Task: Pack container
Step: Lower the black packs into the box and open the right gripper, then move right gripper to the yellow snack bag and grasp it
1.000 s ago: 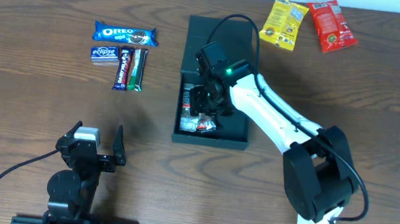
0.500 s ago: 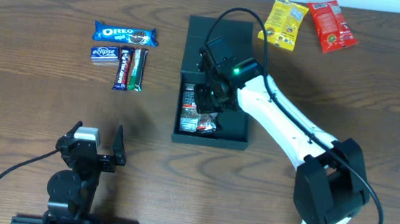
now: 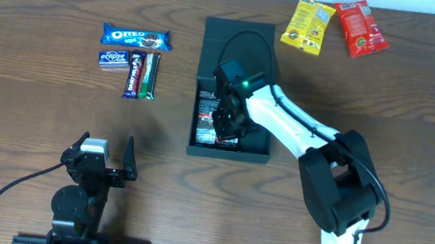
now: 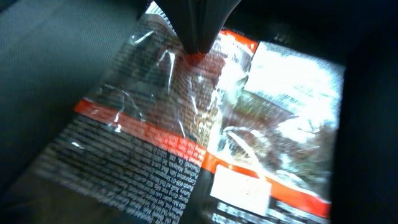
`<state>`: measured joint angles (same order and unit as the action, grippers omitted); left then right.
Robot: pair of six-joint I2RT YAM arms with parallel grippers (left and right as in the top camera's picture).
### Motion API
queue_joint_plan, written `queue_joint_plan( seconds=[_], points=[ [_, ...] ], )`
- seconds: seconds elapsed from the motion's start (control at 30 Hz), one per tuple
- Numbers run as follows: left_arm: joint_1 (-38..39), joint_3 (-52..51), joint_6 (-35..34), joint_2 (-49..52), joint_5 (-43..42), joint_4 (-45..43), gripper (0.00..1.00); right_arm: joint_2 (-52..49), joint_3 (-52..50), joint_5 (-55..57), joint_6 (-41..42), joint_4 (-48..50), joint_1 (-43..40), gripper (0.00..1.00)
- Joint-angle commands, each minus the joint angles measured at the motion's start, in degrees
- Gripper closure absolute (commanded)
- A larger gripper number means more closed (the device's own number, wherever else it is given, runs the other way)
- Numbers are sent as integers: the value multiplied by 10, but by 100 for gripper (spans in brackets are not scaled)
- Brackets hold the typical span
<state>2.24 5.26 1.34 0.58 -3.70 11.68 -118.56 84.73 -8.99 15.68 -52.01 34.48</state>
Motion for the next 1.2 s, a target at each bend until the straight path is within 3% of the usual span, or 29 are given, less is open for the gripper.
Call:
queue_joint_plan(
  seconds=[0.0, 0.2, 0.47, 0.5, 0.53, 0.6, 0.63, 0.73, 0.8, 0.83, 1.17],
  points=[
    [-3, -16, 3, -3, -2, 5, 5, -19, -4, 6, -17, 0, 4, 99],
    [-3, -16, 4, -3, -2, 5, 5, -6, 11, 6, -21, -11, 3, 99],
    [-3, -16, 4, -3, -2, 5, 4, 105, 90, 10, -25, -16, -16, 99],
    [-3, -16, 4, -3, -2, 5, 5, 120, 95, 13, -25, -8, -23, 91],
    [-3, -16, 4, -3, -2, 5, 5, 147, 102, 26, -25, 13, -38, 66],
    [-3, -16, 4, -3, -2, 5, 5, 178, 103, 71, -31, 51, -67, 37],
    [-3, -16, 4, -3, -2, 5, 5, 185, 103, 86, -35, 65, -80, 29],
    [-3, -16, 3, -3, -2, 5, 5, 189, 103, 97, -42, 100, -131, 19],
    [-3, -16, 4, -3, -2, 5, 5, 179, 103, 96, -42, 111, -169, 4],
    [-3, -16, 4, -3, -2, 5, 5, 170, 103, 96, -42, 115, -186, 1],
    [-3, -16, 4, -3, -2, 5, 5, 51, 158, 123, -97, 214, -268, 1]
  ],
)
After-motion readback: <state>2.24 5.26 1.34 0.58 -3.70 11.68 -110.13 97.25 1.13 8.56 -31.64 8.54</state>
